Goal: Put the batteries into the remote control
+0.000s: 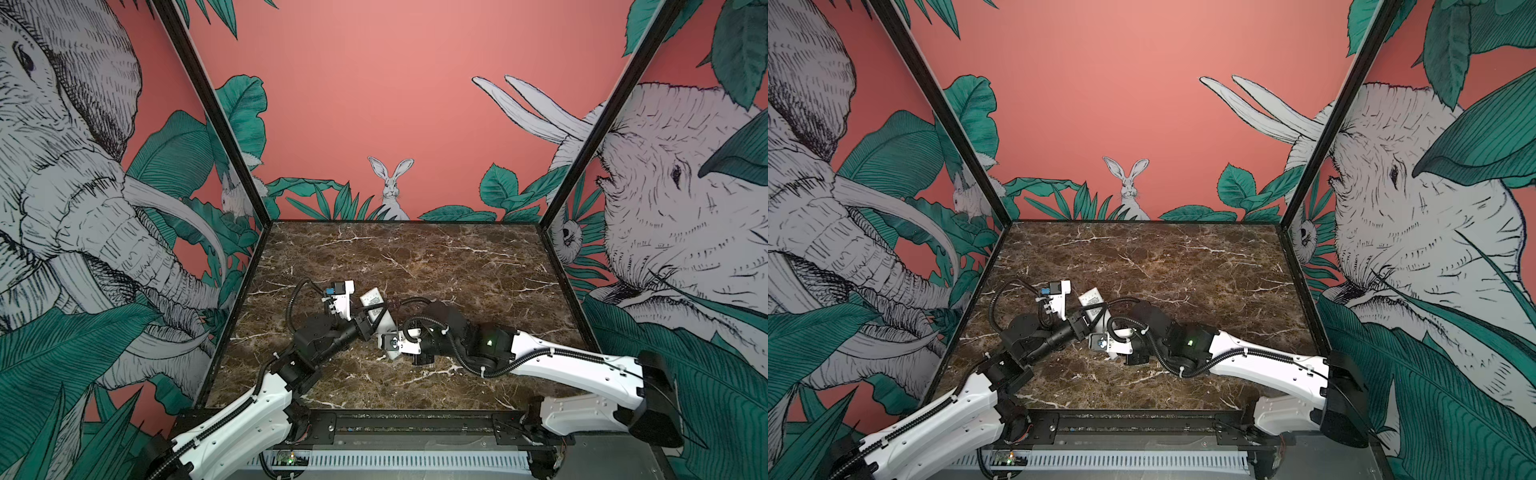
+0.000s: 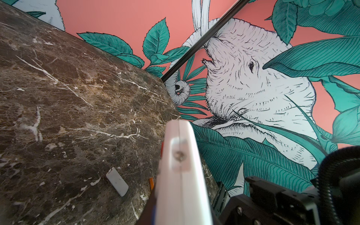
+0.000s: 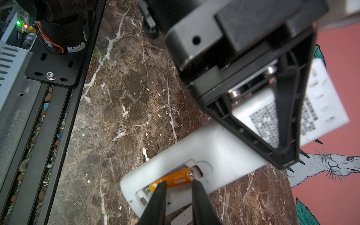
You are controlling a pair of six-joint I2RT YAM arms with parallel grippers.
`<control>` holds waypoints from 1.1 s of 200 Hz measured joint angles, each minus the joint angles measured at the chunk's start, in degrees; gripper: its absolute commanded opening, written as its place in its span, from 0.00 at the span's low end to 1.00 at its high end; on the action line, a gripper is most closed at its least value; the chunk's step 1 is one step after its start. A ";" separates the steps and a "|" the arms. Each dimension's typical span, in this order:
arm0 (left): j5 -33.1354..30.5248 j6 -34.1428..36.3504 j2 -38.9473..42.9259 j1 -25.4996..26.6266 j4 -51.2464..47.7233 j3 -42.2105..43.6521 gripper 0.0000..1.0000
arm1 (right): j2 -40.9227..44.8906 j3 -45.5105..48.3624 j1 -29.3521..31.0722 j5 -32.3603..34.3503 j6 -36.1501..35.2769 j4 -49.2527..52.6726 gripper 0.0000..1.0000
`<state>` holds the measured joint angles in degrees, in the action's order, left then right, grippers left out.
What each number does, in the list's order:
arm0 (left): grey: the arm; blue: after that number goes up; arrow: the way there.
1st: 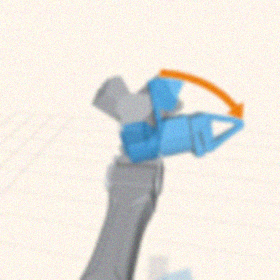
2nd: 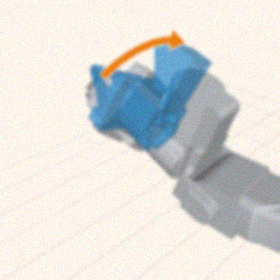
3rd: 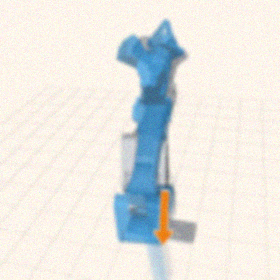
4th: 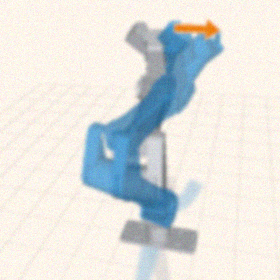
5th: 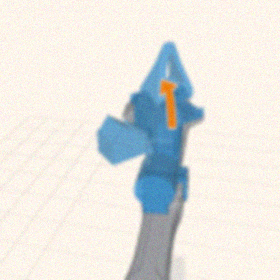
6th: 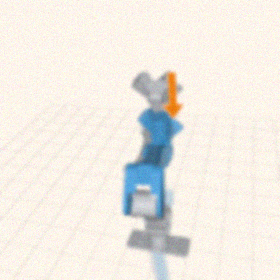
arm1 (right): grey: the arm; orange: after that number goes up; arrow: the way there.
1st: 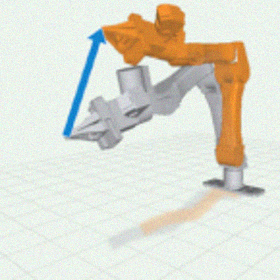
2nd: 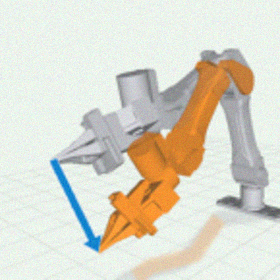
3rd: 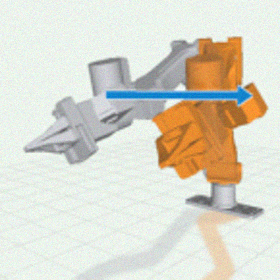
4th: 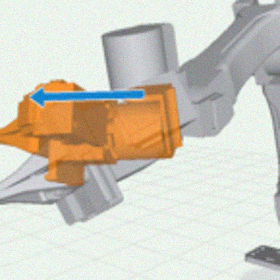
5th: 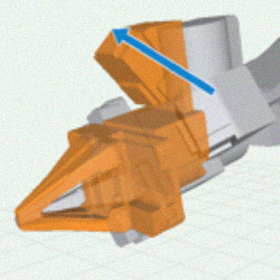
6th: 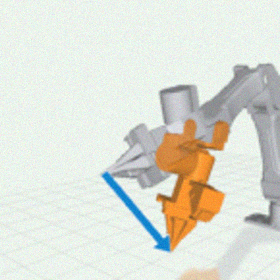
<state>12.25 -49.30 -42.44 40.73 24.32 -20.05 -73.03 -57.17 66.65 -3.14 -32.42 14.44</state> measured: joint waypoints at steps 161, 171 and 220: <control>-0.13 0.28 0.00 -0.02 -0.55 -0.02 0.00 | -1.92 -1.62 0.11 0.74 -0.68 -0.28 0.17; -0.24 0.39 -0.02 -0.02 -0.92 -0.02 0.00 | -2.23 -1.68 0.11 0.74 -0.68 -0.17 0.17; -0.48 0.83 -0.11 -0.07 -1.33 -0.02 0.00 | -2.84 -1.86 0.37 0.76 -1.01 0.00 0.16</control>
<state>11.77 -48.47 -42.54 40.66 22.98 -20.08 -75.88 -59.02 67.02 -2.37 -33.43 14.44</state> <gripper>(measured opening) 0.216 0.163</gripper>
